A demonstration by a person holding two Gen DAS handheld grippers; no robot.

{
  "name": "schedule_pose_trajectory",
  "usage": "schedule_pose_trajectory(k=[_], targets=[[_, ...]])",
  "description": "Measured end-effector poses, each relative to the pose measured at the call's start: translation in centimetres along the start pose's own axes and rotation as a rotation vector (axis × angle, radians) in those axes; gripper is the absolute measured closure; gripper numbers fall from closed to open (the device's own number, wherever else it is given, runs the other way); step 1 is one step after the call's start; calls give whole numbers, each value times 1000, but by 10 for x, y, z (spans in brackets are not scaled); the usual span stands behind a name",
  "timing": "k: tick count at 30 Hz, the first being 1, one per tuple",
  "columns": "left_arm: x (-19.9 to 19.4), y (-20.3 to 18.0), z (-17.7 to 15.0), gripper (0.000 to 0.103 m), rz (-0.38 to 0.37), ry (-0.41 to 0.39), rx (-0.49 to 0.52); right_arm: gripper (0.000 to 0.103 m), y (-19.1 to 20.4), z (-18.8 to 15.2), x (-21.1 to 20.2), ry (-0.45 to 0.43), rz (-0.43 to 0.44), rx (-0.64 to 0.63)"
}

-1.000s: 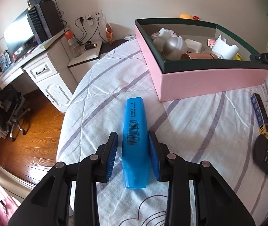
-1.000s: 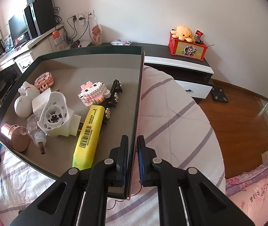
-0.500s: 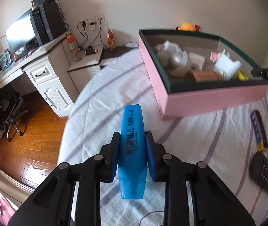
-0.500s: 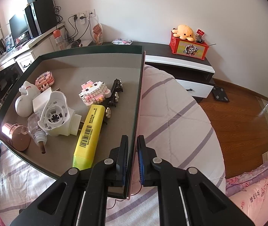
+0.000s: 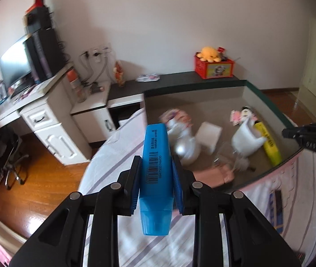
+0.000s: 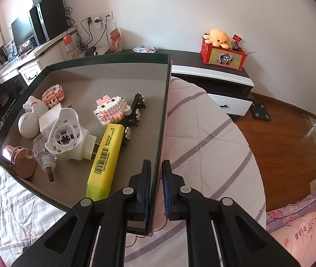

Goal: Organize rigid objects
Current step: 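Carry the blue highlighter into the pink box and open the left tool, then withdraw the left tool toward the black remote control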

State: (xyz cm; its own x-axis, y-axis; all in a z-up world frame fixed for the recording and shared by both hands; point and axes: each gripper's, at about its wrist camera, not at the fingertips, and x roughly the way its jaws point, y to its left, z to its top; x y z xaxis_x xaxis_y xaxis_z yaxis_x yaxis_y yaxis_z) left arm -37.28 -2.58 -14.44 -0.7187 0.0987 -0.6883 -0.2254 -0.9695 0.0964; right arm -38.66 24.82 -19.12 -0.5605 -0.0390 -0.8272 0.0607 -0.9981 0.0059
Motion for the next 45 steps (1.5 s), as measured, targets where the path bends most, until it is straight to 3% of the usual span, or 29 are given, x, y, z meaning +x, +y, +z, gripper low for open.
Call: schedule_pose_trajectory(k=[7, 13, 27, 28, 30, 32, 33, 38, 45], targets=[[36, -44, 29, 77, -72, 40, 54, 93, -1, -1, 0, -4, 8, 6], [62, -72, 31, 77, -92, 88, 87, 93, -2, -2, 0, -8, 19, 13], [67, -77, 26, 75, -82, 107, 73, 93, -1, 0, 0, -6, 18, 12], [66, -76, 25, 70, -81, 109, 68, 93, -1, 0, 0, -5, 18, 12], [64, -76, 24, 51, -79, 108, 65, 93, -1, 0, 0, -4, 20, 14], [59, -76, 23, 24, -77, 90, 70, 93, -1, 0, 0, -3, 20, 15], [56, -75, 22, 19, -71, 81, 69, 93, -2, 0, 0, -3, 19, 15], [41, -70, 21, 8, -60, 65, 44, 92, -2, -2, -3, -4, 24, 24], [16, -66, 14, 5, -39, 35, 29, 92, -4, -5, -20, -25, 25, 31]])
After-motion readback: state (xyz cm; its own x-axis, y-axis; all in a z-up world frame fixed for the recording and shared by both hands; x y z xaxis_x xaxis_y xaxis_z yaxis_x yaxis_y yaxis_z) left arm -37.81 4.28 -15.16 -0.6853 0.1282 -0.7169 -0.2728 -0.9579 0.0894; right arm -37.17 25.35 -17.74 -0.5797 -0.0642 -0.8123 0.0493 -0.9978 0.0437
